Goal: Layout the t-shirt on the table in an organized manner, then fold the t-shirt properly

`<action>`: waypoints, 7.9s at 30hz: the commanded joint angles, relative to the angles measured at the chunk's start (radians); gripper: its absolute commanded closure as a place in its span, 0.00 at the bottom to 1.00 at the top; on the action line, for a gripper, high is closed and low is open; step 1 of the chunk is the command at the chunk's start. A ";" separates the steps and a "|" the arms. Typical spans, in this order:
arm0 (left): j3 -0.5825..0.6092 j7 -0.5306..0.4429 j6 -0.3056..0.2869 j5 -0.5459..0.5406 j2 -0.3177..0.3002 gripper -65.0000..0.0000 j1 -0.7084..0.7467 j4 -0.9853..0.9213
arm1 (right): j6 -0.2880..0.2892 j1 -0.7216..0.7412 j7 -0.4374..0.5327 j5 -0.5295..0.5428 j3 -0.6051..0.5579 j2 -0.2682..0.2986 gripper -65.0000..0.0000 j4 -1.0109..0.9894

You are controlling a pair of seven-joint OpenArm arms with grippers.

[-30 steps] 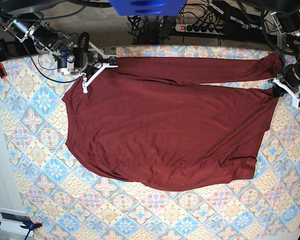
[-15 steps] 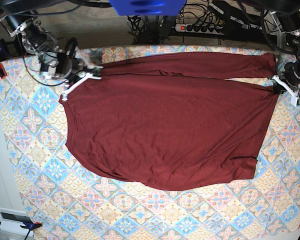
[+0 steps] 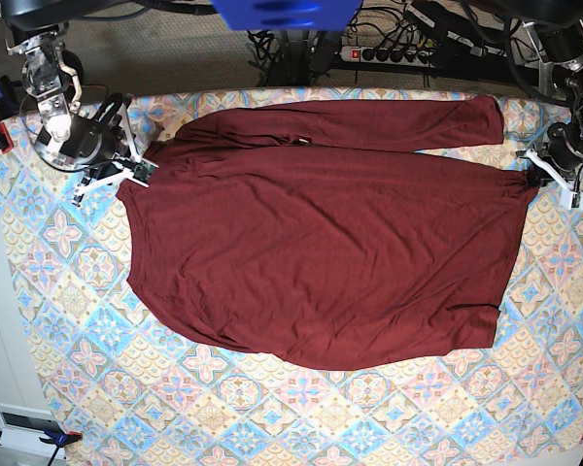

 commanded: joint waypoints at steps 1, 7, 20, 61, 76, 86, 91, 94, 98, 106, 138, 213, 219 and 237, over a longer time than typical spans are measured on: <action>-0.008 -0.019 0.000 -0.007 -0.027 1.00 -0.008 0.015 | -0.005 0.013 0.001 0.031 0.030 0.020 0.84 0.015; -0.008 -0.019 0.000 -0.007 -0.026 1.00 -0.007 0.015 | -0.005 0.060 0.003 0.152 0.141 0.003 0.76 -0.005; -0.008 -0.016 0.003 -0.007 -0.007 1.00 0.001 0.015 | -0.005 0.209 -0.056 0.154 0.328 -0.230 0.67 -0.232; -0.007 -0.016 0.001 -0.011 0.006 1.00 -0.007 0.015 | -0.005 0.289 0.007 0.379 0.511 -0.308 1.00 -0.609; 0.122 0.017 -0.002 -0.013 -0.006 1.00 0.036 0.023 | -0.005 0.289 0.004 0.373 0.669 -0.267 1.00 -0.623; 0.121 0.134 -0.003 -0.013 -0.029 1.00 0.093 0.164 | -0.005 0.289 0.007 0.372 0.667 -0.250 1.00 -0.623; 0.121 0.134 -0.003 -0.007 -0.029 0.93 0.127 0.164 | -0.005 0.289 0.006 0.372 0.667 -0.250 1.00 -0.623; 0.121 0.134 -0.003 -0.008 -0.029 0.87 0.148 0.164 | -0.005 0.289 0.004 0.372 0.665 -0.250 1.00 -0.620; 0.117 0.156 -0.003 -0.011 -0.030 0.77 0.153 0.164 | -0.005 0.289 0.003 0.372 0.664 -0.250 1.00 -0.620; 0.116 0.228 -0.003 -0.142 -0.099 0.65 0.224 0.187 | -0.005 0.289 0.003 0.372 0.662 -0.250 1.00 -0.619; 0.071 0.225 0.004 -0.214 -0.029 0.65 0.119 0.364 | -0.005 0.283 0.003 0.372 0.665 -0.250 1.00 -0.616; 0.289 0.152 0.336 -0.179 0.094 0.48 -0.396 -0.146 | -0.005 0.289 0.003 0.372 0.664 -0.247 1.00 -0.617; 0.291 0.060 0.337 -0.156 0.160 0.67 -0.427 -0.170 | -0.005 0.289 0.001 0.373 0.664 -0.247 1.00 -0.616; 0.286 -0.044 0.346 0.004 0.149 1.00 -0.683 -0.239 | -0.005 0.284 0.001 0.378 0.665 -0.247 1.00 -0.614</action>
